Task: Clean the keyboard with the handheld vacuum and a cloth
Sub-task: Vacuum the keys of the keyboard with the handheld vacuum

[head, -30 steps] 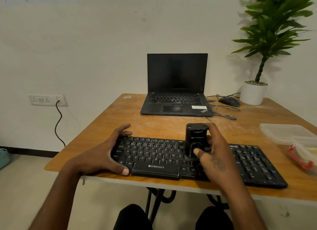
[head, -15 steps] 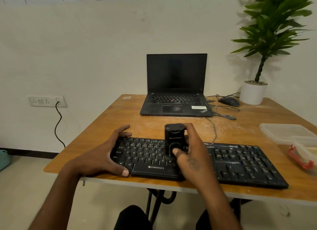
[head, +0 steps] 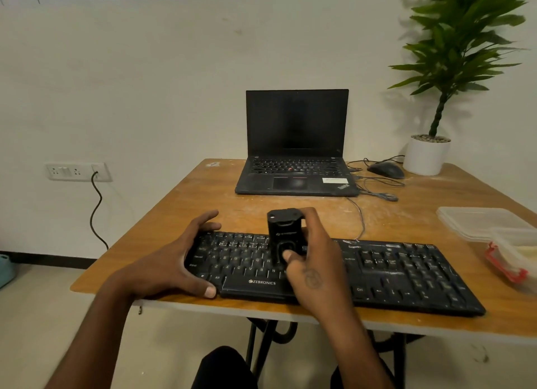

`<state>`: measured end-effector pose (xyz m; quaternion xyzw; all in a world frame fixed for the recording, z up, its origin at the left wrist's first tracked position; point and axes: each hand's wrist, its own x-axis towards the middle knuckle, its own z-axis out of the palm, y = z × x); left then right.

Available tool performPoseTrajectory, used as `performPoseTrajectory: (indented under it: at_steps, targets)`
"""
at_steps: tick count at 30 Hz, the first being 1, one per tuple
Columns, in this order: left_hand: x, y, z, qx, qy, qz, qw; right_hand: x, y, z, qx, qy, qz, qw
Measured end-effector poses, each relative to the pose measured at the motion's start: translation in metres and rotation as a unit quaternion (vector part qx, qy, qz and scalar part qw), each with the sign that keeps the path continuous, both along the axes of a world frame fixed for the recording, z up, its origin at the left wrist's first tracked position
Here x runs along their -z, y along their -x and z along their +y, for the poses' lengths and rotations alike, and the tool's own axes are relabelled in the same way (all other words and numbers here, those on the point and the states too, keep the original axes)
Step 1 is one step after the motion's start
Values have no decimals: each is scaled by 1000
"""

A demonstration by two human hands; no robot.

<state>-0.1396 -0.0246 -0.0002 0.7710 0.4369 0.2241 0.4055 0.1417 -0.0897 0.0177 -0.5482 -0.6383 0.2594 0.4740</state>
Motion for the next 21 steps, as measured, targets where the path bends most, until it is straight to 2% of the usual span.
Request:
performPoseTrajectory:
  at_steps: [4, 11, 15, 21]
  targets:
    - [0, 0, 0, 3, 6, -3, 1000, -6, -13, -2, -17, 25, 33, 999]
    - [2, 1, 1, 2, -1, 0, 1000, -20, -81, -17, 68, 32, 55, 996]
    - [1, 1, 1, 2, -4, 1, 1000, -13, -67, -11, 84, 23, 22, 996]
    - [-1, 0, 0, 3, 4, 0, 1000, -1, -16, -4, 11, 9, -1, 1000]
